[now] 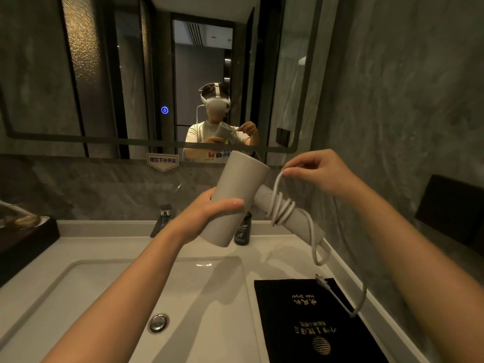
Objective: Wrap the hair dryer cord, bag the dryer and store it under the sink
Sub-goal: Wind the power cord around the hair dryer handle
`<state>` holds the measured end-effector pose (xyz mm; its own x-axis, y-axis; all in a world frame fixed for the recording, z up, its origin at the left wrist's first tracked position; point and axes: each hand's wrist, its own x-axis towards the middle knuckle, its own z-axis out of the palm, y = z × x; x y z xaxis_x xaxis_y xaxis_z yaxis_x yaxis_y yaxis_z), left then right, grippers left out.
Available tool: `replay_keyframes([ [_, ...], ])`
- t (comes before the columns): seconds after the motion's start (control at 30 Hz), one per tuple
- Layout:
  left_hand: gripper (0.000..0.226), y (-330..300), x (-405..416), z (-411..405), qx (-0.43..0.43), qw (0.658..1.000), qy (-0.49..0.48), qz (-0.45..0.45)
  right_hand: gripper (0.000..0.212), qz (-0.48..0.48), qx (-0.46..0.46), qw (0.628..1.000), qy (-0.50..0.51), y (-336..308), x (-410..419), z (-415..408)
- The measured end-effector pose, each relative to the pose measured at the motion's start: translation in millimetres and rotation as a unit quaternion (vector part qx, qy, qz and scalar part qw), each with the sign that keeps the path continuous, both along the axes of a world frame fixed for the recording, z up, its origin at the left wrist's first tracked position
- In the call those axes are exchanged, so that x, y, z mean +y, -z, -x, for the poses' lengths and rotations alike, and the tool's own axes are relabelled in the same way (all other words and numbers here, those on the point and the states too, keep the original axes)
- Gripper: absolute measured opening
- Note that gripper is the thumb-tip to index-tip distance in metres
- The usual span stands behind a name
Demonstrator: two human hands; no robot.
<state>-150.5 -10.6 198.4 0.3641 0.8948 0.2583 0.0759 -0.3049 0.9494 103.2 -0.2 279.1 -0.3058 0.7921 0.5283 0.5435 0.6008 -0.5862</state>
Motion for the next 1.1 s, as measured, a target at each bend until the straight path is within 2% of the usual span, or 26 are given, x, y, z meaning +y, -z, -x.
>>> replay_keyframes([
  [0.07, 0.063, 0, -3, -2, -0.034, 0.998, 0.043, 0.009, 0.009, 0.026, 0.026, 0.999, -0.017, 5, 0, 3],
  [0.17, 0.081, 1, -3, -10, -0.125, 0.986, 0.092, 0.055, 0.016, 0.085, 0.079, 0.993, -0.024, 17, 7, 6],
  [0.23, 0.085, 2, -2, -15, -0.192, 0.97, 0.119, 0.091, 0.004, 0.166, 0.1, 0.979, -0.071, 28, 9, 5],
  [0.3, 0.083, 1, -2, -19, -0.244, 0.956, 0.125, 0.108, 0.034, 0.283, 0.16, 0.939, -0.116, 44, 15, 5],
  [0.33, 0.078, 0, -2, -22, -0.266, 0.951, 0.11, 0.11, 0.04, 0.288, 0.16, 0.939, -0.101, 50, 15, 7],
  [0.43, 0.055, -7, 2, -26, -0.314, 0.944, 0.018, 0.101, 0.028, 0.24, 0.06, 0.968, -0.03, 61, 4, 18],
  [0.5, 0.062, -8, 8, -27, -0.335, 0.937, -0.045, 0.085, 0.026, 0.245, 0.027, 0.968, -0.038, 63, -6, 25],
  [0.53, 0.066, -7, 11, -27, -0.334, 0.936, -0.079, 0.077, 0.026, 0.24, 0.018, 0.97, -0.038, 64, -8, 25],
  [0.7, 0.058, 6, 18, -24, -0.275, 0.93, -0.242, 0.043, 0.027, 0.205, -0.096, 0.974, -0.016, 49, -29, 24],
  [0.83, 0.067, 13, 24, -10, -0.246, 0.922, -0.295, 0.05, 0.014, 0.143, -0.092, 0.985, -0.033, 26, -40, 10],
  [0.97, 0.067, 22, 23, 3, -0.186, 0.942, -0.275, 0.048, 0.015, 0.04, -0.051, 0.998, -0.008, 8, -37, 2],
  [1.1, 0.062, 24, 12, 14, -0.119, 0.979, -0.161, 0.045, 0.013, -0.047, 0.009, 0.999, 0.025, -9, -20, -5],
])
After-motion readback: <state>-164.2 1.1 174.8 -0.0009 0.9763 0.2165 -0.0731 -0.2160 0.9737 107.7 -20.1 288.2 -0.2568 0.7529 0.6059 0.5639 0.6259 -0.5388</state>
